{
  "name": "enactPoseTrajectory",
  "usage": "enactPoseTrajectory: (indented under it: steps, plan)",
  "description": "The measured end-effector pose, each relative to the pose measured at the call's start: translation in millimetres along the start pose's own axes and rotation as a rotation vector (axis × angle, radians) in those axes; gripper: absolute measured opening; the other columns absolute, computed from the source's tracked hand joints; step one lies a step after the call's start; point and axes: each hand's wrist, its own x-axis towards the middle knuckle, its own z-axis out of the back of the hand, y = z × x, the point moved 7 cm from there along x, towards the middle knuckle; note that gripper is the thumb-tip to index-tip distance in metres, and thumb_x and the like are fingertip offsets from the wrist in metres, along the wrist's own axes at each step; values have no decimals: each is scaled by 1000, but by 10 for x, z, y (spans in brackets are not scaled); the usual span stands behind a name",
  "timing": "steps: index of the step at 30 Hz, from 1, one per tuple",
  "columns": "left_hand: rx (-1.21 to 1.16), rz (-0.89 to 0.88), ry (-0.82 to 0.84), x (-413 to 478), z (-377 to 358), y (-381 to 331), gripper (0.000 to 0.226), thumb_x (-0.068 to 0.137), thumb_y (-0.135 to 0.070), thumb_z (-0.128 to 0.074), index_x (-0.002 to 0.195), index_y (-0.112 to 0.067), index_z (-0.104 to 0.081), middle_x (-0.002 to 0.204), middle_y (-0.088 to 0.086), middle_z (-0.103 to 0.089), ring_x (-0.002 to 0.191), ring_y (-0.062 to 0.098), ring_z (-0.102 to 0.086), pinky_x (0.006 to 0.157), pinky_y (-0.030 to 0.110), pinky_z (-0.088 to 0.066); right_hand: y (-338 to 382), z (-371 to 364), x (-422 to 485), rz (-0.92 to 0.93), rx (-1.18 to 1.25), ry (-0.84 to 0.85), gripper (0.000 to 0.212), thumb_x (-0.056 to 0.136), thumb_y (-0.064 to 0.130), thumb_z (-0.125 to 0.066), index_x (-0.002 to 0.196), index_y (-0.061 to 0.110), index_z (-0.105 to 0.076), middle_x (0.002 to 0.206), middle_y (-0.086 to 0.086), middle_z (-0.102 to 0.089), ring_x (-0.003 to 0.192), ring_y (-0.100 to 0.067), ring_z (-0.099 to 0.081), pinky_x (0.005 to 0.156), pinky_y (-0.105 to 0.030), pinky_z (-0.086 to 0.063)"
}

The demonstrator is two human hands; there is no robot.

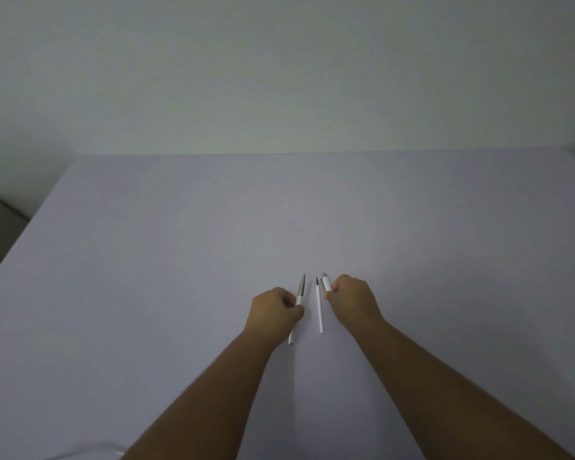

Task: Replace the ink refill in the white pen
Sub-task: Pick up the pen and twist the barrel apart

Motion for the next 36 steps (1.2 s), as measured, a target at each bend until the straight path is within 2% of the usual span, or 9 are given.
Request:
enactPoseTrajectory:
  steps: [7,11,15,18,22,24,29,33,36]
  plan:
    - [-39,-33,-34,-113,-12,-27,6,82,-21,-60,79,-20,-56,75,-5,-56,58,4,-48,37,6,-38,-53,-3,-48,-9,31,-12,28,90,27,-53,100,2,-63,102,-17,-64,95,-35,-60,77,-37,-47]
    - [-34,-30,-41,-168,6,-56,8,86,-24,-56,92,-18,-56,78,-3,-58,62,10,-52,56,24,-47,13,131,-134,57,170,-87,35,91,40,-52,86,6,-61,86,-7,-58,83,-26,-57,68,-31,-41]
    - [71,-103,-85,-246,-12,-198,13,91,-26,-52,97,-16,-56,77,-4,-57,61,7,-50,56,21,-41,179,109,-277,16,498,69,48,81,57,-59,78,10,-65,73,-3,-64,71,-18,-58,66,-32,-44]
    - [108,-144,-109,-313,-23,-291,18,94,-26,-49,102,-12,-57,83,-2,-59,72,14,-55,67,25,-44,274,110,-359,10,606,113,41,82,43,-66,73,3,-64,71,-15,-58,68,-21,-54,68,-36,-47]
    - [-146,-81,-40,-360,15,-298,19,94,-25,-49,105,-13,-60,95,5,-67,85,21,-63,82,36,-55,326,208,-373,22,807,140,32,81,31,-69,56,14,-58,57,3,-55,61,-16,-48,63,-27,-41]
    - [-279,-64,7,-383,35,-320,15,94,-25,-51,95,-17,-63,86,2,-67,75,14,-63,72,28,-57,348,234,-384,30,894,185,26,81,28,-69,58,19,-63,51,11,-55,61,-14,-48,65,-26,-42]
    - [-512,-5,129,-466,69,-370,20,93,-24,-52,92,-14,-69,73,-2,-63,60,8,-57,54,16,-52,389,287,-397,90,1069,328,9,85,19,-66,82,16,-74,83,-3,-65,83,-19,-55,86,-35,-47]
    - [-427,-18,84,-503,104,-436,22,94,-24,-49,97,-14,-67,76,-4,-62,60,9,-56,57,20,-47,343,298,-379,9,1016,334,18,83,28,-69,81,10,-70,71,1,-57,69,-14,-50,69,-27,-44]
    - [-318,-50,44,-518,139,-467,22,95,-26,-46,100,-16,-66,77,-7,-61,64,9,-54,59,22,-42,350,340,-364,41,963,323,12,83,23,-69,75,13,-70,70,1,-58,68,-14,-51,70,-28,-45]
